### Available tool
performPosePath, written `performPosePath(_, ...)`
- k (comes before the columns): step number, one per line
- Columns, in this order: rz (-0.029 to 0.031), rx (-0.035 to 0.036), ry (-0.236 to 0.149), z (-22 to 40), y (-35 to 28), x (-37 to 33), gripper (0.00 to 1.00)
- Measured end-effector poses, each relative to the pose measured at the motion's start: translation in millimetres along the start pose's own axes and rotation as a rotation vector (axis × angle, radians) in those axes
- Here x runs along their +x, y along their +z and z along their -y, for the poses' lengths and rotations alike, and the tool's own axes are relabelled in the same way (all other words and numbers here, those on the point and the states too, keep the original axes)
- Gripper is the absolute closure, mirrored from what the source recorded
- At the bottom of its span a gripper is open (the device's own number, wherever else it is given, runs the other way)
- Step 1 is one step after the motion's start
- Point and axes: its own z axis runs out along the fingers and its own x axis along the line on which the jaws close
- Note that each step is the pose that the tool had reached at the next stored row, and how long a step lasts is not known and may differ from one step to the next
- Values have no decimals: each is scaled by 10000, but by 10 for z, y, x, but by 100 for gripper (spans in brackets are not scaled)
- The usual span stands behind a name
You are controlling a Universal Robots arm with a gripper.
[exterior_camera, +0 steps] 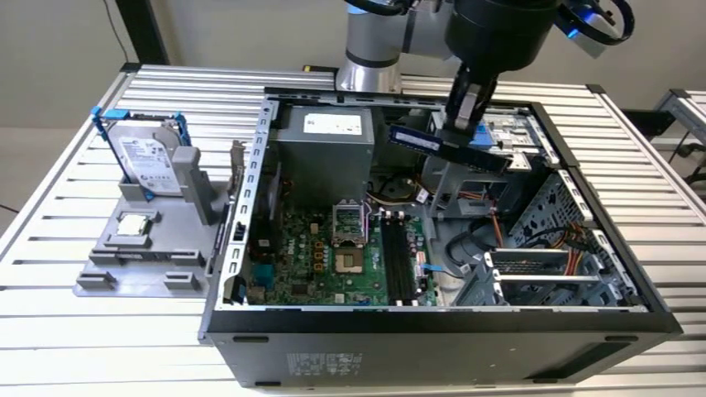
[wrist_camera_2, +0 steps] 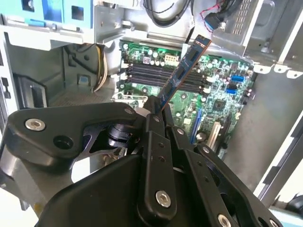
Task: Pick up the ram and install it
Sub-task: 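Insert the ram into the slot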
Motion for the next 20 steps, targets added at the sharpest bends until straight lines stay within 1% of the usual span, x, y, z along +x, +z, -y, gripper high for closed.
performPosePath(20, 24, 265, 3329, 0, 1, 0, 100)
